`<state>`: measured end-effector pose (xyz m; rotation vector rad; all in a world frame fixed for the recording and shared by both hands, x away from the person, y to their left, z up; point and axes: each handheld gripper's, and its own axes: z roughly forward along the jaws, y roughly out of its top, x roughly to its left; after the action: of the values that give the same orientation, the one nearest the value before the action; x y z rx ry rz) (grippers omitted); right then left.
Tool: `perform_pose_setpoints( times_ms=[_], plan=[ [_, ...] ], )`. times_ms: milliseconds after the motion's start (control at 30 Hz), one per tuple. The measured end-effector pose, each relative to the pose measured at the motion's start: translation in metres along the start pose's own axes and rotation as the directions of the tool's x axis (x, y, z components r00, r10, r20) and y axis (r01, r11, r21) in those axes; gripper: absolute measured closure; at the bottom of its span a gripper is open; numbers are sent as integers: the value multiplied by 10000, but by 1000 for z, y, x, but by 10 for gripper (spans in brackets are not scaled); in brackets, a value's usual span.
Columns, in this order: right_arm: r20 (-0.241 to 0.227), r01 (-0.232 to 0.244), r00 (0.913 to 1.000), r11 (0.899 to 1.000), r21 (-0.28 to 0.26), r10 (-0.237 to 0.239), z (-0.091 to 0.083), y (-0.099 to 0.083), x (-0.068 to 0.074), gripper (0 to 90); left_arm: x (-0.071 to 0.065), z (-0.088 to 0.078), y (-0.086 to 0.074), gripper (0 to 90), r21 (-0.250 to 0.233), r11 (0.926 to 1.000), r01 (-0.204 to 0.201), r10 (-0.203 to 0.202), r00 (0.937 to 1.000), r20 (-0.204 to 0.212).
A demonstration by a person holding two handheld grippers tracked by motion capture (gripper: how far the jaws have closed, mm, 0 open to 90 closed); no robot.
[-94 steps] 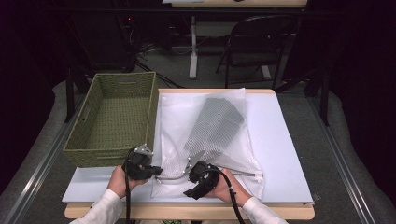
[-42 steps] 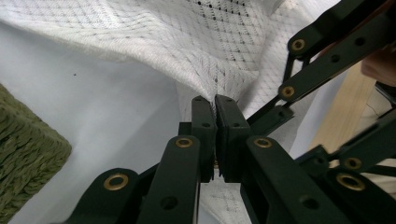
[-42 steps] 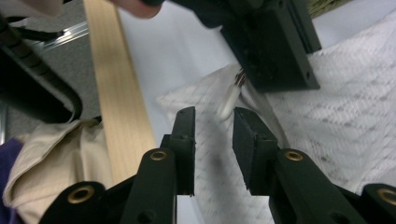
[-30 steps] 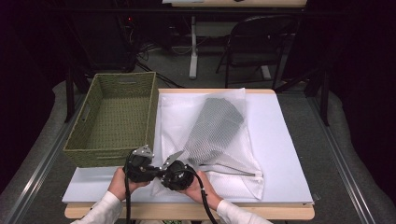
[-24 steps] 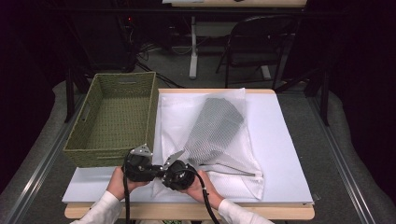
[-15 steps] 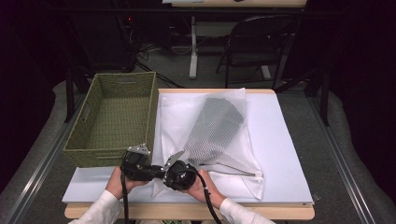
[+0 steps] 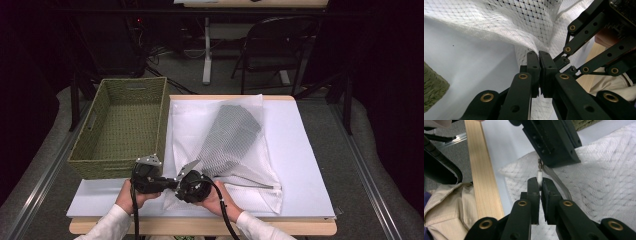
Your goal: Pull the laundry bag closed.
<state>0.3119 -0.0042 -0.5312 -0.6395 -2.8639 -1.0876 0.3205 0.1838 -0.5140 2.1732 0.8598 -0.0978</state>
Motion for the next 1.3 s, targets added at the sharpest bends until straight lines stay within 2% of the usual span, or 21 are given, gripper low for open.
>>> perform_pose_setpoints(
  times_ms=[133,167,300,400,433,467,733,767,967,1000,1067,1133,1300],
  plan=[
    [-47,-92,9999,9999,-62,92,-1,0,0,849,-4,0,1,877,-163,9998,-116,118,9999,115],
    [-37,-12,10000,10000,-90,12,-1,1,0,855,-4,-1,1,877,-88,9997,-221,221,9997,-55],
    [-47,-2,10000,10000,4,2,-1,0,0,863,-4,0,0,876,26,9993,-377,377,9993,-4],
    [-75,57,10000,10000,59,-56,-1,0,0,865,-7,0,0,878,116,9980,-619,622,9977,-252],
    [-125,38,9999,9999,106,-37,-1,0,0,866,-7,0,0,880,131,9979,-628,629,9979,-147],
    [-148,78,9999,9999,109,-76,-1,-1,0,866,-8,0,0,880,140,9980,-611,615,9976,-311],
    [-213,177,9996,9997,146,-174,-2,-3,-4,869,-9,-1,0,883,183,9973,-709,717,9963,-466],
    [-214,207,9996,9997,123,-205,-2,-3,-5,869,-8,-1,0,883,213,9971,-736,743,9967,-329],
    [-272,255,9993,9995,183,-250,-2,-3,-6,870,-9,-1,0,883,264,9965,-795,804,9961,-355],
    [-232,276,9994,9994,219,-271,-2,-3,-6,871,-10,0,0,884,269,9964,-799,812,9954,-517],
    [-214,312,9993,9991,278,-306,-2,-3,-6,871,-11,0,0,884,286,9962,-818,833,9950,-545],
    [-216,266,9994,9991,316,-260,-2,-4,-7,871,-10,0,0,885,337,9958,-853,866,9954,-399],
    [-129,197,9997,9989,417,-192,-2,-5,-10,871,-11,0,0,886,339,9955,-888,902,9950,-421]
  ],
)
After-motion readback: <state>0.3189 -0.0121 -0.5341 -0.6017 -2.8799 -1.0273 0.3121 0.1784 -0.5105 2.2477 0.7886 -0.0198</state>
